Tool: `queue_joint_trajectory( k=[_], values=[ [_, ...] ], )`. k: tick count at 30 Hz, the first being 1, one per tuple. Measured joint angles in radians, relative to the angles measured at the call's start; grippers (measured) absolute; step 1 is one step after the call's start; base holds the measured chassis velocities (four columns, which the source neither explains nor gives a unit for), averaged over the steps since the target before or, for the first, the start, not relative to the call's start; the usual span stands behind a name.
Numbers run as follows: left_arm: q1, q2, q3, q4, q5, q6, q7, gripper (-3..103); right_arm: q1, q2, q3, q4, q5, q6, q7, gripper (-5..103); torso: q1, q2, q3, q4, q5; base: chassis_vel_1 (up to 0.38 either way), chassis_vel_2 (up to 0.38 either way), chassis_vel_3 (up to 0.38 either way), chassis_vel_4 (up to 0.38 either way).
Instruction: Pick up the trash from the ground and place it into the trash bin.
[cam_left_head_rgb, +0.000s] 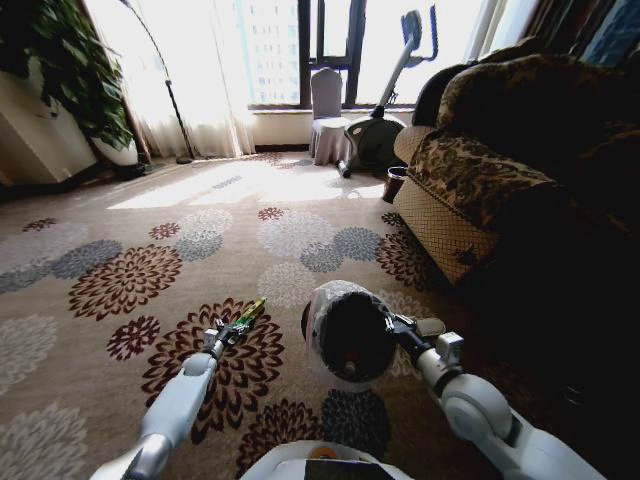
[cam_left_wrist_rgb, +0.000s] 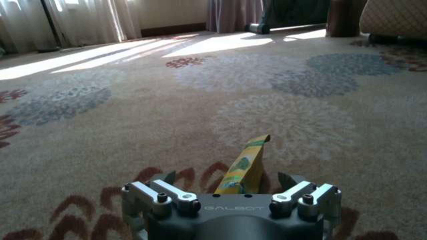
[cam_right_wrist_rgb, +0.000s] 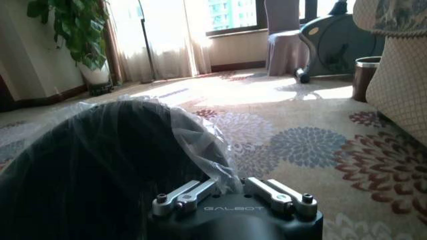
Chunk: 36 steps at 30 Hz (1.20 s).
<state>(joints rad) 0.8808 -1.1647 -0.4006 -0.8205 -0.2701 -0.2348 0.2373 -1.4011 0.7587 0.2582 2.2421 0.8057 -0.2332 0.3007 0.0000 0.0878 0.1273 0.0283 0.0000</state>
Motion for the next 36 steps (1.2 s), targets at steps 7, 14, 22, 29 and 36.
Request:
queue_joint_trajectory(
  k=[7,14,22,29,36],
  values=[
    [0.000,0.000,0.000,0.000,0.000,0.000,0.000,100,0.000,0.000,0.000,0.000,0.000,0.000,0.000,0,0.000,0.000,0.000,0.0000,0.0000,0.000,0.000,0.000,0.000],
    [0.004,0.000,-0.003,-0.008,0.000,0.003,-0.003,100,0.000,0.000,0.000,0.000,0.000,0.000,0.000,0,0.000,0.000,0.000,0.0000,0.0000,0.000,0.000,0.000,0.000],
    [0.105,-0.011,-0.064,-0.194,-0.014,0.120,-0.078,100,0.000,0.000,0.000,0.000,0.000,0.000,0.000,0,0.000,0.000,0.000,0.0000,0.0000,0.000,0.000,0.000,0.000],
    [0.219,-0.015,-0.132,-0.390,-0.046,0.235,-0.169,100,0.000,0.000,0.000,0.000,0.000,0.000,0.000,0,0.000,0.000,0.000,-0.0003,-0.0004,0.000,0.000,0.000,0.000],
    [0.183,0.014,-0.129,-0.235,-0.062,0.204,-0.183,100,0.000,0.000,0.000,0.000,0.000,0.000,0.000,0,0.000,0.000,0.000,0.0005,-0.0009,0.000,0.000,0.000,0.000]
  ],
)
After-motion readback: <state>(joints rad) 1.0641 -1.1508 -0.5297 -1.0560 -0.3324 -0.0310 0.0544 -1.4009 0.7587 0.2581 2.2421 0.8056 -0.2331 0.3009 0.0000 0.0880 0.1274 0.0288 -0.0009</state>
